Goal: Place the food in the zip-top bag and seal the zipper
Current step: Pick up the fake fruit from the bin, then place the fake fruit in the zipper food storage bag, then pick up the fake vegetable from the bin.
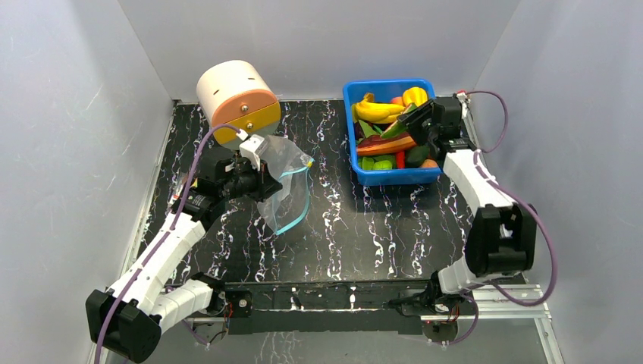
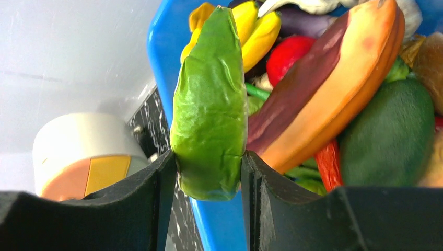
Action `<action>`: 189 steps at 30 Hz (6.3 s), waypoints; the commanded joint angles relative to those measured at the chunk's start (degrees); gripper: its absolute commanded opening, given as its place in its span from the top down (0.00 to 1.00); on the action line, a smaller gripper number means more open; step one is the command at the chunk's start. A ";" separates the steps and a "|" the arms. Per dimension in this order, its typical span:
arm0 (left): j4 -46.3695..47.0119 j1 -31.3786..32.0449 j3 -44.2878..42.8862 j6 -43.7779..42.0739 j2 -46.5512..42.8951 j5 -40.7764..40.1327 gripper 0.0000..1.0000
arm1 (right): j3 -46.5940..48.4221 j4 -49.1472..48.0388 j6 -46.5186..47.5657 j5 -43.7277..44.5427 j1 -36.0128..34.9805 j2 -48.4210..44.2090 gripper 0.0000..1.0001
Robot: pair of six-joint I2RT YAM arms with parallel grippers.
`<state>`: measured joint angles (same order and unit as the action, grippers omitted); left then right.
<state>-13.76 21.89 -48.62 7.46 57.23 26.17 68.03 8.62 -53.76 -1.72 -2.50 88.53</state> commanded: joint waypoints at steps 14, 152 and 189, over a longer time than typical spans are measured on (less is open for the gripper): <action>4.77 0.26 0.38 1.76 3.29 0.90 1.00 | -12.12 7.91 6.51 -15.73 -5.65 -22.97 0.70; 20.43 0.26 1.85 27.36 3.12 21.12 1.00 | -13.90 3.94 14.01 -7.27 -42.94 -24.65 0.37; 9.58 0.32 -2.55 13.06 0.25 20.39 1.00 | 4.23 15.32 20.65 13.15 -20.62 -12.87 0.39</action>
<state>-5.58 21.93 -52.27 21.23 57.93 43.46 72.82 27.09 -28.67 11.22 -29.15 74.61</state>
